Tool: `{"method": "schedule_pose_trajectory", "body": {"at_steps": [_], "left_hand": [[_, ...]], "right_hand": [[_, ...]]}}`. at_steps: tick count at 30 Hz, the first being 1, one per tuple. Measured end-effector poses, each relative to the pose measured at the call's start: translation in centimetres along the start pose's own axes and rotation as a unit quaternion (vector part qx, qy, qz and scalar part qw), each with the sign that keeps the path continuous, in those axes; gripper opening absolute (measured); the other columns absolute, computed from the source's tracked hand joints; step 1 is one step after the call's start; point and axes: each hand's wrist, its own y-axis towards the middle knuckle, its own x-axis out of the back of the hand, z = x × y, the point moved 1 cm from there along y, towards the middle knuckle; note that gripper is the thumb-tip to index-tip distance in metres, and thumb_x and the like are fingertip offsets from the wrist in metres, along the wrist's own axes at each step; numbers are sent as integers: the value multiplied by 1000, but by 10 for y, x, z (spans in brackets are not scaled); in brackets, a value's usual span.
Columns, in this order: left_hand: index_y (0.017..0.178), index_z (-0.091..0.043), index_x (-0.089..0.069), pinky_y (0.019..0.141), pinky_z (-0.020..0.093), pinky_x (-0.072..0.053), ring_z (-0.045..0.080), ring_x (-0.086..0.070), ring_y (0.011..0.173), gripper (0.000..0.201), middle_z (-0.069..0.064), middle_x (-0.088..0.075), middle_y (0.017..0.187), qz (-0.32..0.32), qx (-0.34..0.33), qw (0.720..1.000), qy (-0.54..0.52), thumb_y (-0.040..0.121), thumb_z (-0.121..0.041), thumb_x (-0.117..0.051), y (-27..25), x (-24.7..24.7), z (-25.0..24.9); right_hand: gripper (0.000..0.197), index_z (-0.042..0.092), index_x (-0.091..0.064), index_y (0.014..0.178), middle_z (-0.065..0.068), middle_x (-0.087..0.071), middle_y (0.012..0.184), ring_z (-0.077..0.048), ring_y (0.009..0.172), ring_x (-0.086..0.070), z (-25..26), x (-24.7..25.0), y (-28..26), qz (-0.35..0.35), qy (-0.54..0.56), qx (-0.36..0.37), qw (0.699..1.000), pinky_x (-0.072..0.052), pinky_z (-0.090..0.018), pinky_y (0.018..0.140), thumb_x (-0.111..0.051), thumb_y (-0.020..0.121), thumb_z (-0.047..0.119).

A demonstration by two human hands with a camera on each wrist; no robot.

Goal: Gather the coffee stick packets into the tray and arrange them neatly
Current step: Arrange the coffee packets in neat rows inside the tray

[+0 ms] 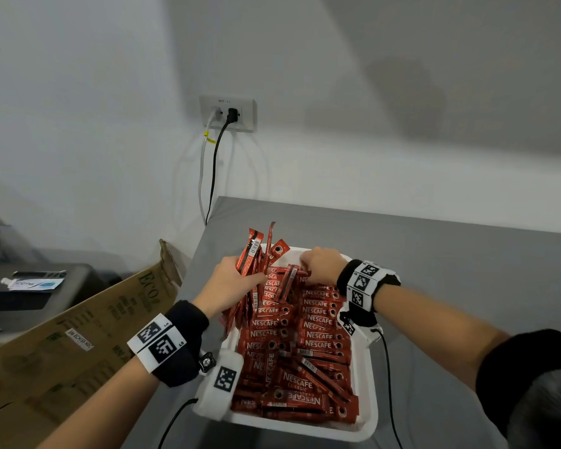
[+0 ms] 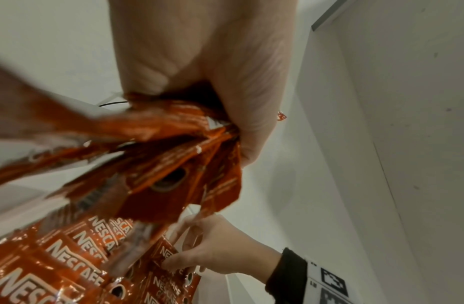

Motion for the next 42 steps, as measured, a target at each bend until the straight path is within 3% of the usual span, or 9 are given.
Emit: {"method": "schedule_pose_trajectory", "body": {"at_steps": [10, 16, 19, 22, 24, 27, 32, 37, 42], "left_hand": [[99, 10, -58, 81, 41, -55, 35, -67, 85, 27, 21, -68, 93, -5, -5, 1000, 4, 84, -11, -64, -1, -1, -1], [96, 9, -59, 78, 37, -54, 31, -68, 81, 25, 20, -69, 90, -27, -15, 1000, -6, 84, -11, -64, -1, 2, -3], [97, 9, -60, 74, 33, -54, 27, -67, 76, 25, 17, -69, 85, -45, -18, 999, -13, 84, -12, -64, -1, 6, -3], [97, 6, -61, 69, 24, -54, 18, -66, 72, 23, 10, -68, 82, -47, -16, 999, -21, 85, -13, -64, -1, 7, -1], [97, 7, -61, 73, 28, -53, 23, -66, 76, 24, 15, -68, 86, -59, -13, 998, -24, 85, -14, -64, -2, 7, -1], [100, 10, -59, 75, 30, -52, 26, -66, 78, 28, 19, -68, 90, -63, -11, 998, -23, 86, -14, -64, -2, 5, -2], [97, 11, -59, 80, 39, -53, 33, -66, 81, 28, 22, -67, 88, -82, -14, 996, -35, 84, -13, -65, 0, 9, -3], [91, 6, -62, 69, 27, -52, 17, -62, 66, 20, 6, -64, 73, -86, -15, 996, -34, 85, -13, -64, -3, 11, -1], [99, 11, -61, 77, 36, -53, 25, -63, 73, 31, 20, -66, 83, -95, -24, 994, -39, 84, -16, -65, -5, 13, 1]], "right_hand": [[14, 13, -48, 83, -3, -53, 86, -18, 77, -51, 5, 3, -11, -5, 33, -2, 999, -44, -28, 68, -61, 84, 18], [25, 10, -53, 109, -7, -65, 99, -23, 86, -61, 4, 4, -14, -30, 57, -7, 998, -50, -32, 72, -59, 85, 14], [21, 4, -60, 106, -10, -65, 100, -24, 86, -62, -1, 9, -17, -24, 54, -26, 998, -53, -33, 77, -56, 86, 9], [10, 2, -59, 90, -6, -58, 80, -15, 63, -52, -10, 16, -21, -32, 69, -52, 996, -41, -20, 51, -54, 92, 10], [5, 3, -52, 93, -4, -53, 79, -15, 62, -50, -12, 16, -21, -65, 93, -75, 991, -34, -18, 45, -50, 94, 7], [15, 4, -46, 108, -4, -54, 82, -17, 66, -52, -2, 13, -18, -92, 131, -69, 985, -39, -22, 48, -47, 94, 9], [25, 7, -59, 94, -2, -57, 78, -20, 71, -57, 32, 10, -8, -55, 112, -29, 992, -42, -26, 57, -57, 88, 31], [37, 13, -51, 82, 1, -52, 67, -19, 69, -56, 54, -1, 12, -28, 95, -67, 993, -44, -28, 60, -62, 84, 49], [35, 13, -55, 94, -2, -54, 83, -20, 76, -54, 58, -7, 16, 11, 93, -91, 991, -45, -30, 67, -63, 83, 46]]}}
